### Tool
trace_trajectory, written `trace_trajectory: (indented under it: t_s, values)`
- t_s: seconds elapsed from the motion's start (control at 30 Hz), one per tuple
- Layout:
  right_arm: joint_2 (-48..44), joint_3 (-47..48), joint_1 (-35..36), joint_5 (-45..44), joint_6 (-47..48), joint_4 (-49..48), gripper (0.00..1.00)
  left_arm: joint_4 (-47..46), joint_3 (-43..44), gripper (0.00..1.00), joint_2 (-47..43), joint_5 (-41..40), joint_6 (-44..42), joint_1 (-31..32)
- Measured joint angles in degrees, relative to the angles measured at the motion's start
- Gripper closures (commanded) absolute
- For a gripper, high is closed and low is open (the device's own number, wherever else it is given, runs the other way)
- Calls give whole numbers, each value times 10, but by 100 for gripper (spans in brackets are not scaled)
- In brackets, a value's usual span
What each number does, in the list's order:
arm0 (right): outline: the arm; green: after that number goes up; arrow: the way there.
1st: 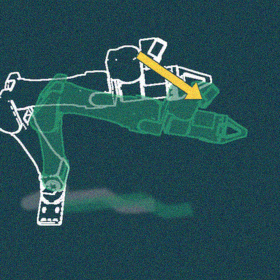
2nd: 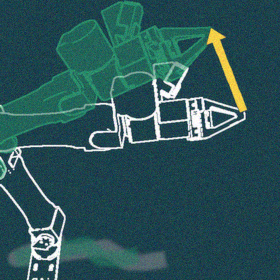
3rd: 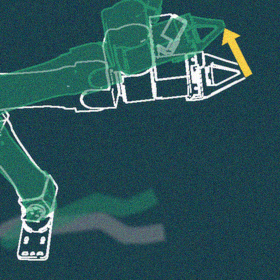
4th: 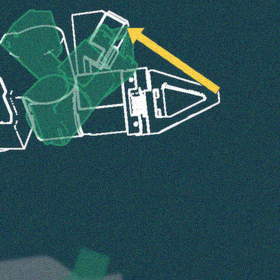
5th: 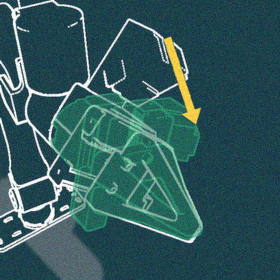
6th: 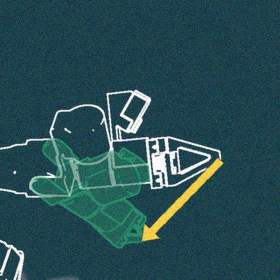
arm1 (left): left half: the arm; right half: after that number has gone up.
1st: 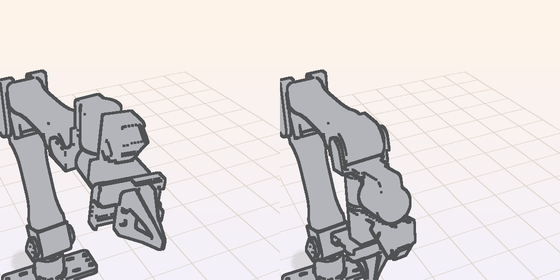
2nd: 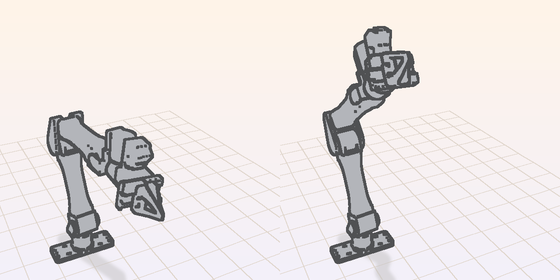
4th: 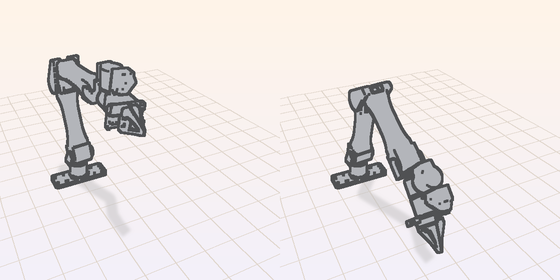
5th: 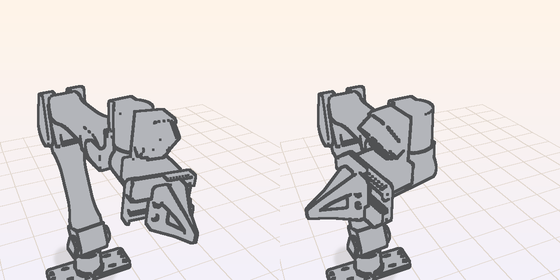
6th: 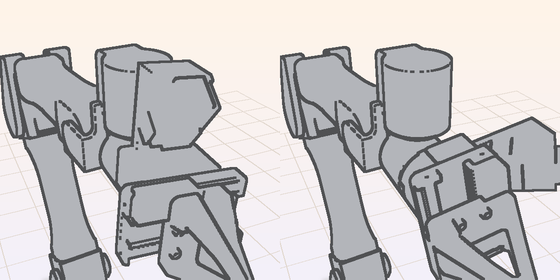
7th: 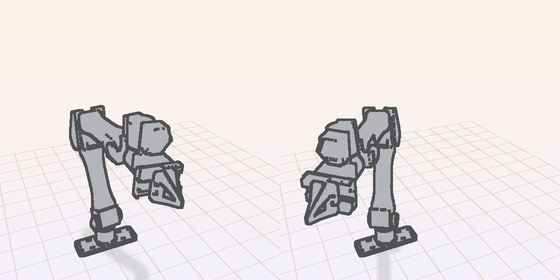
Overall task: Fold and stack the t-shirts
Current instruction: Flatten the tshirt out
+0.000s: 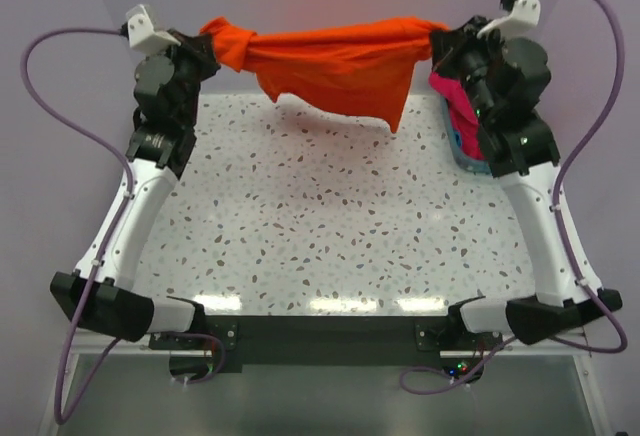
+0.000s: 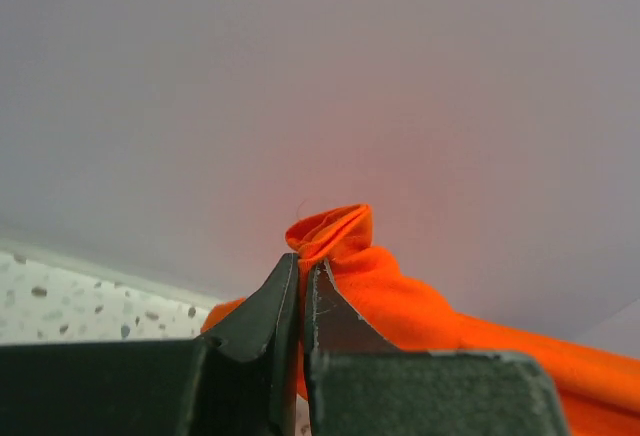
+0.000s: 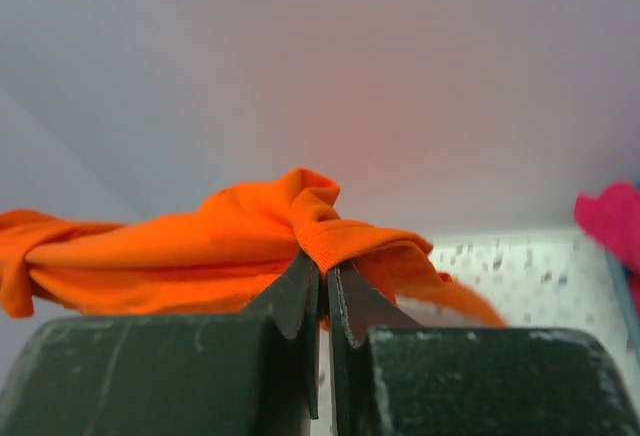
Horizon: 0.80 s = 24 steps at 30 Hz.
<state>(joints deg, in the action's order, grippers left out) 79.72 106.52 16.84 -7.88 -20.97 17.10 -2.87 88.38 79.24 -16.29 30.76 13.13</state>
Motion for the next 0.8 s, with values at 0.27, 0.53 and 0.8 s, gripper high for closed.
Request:
trace_trajectory:
  t_s: [0.27,0.53,0.8]
  values:
    - [-222,-567,134,0,-119,-73,100,49,-336,97,-114,-24,105,-12]
    - [-33,-702,421,-42,-198,-104,24,129,-460,24,-113,-10,181,-108]
    - [-33,-549,329,-107,-151,-74,15,137,-452,30,-158,6,176,-39]
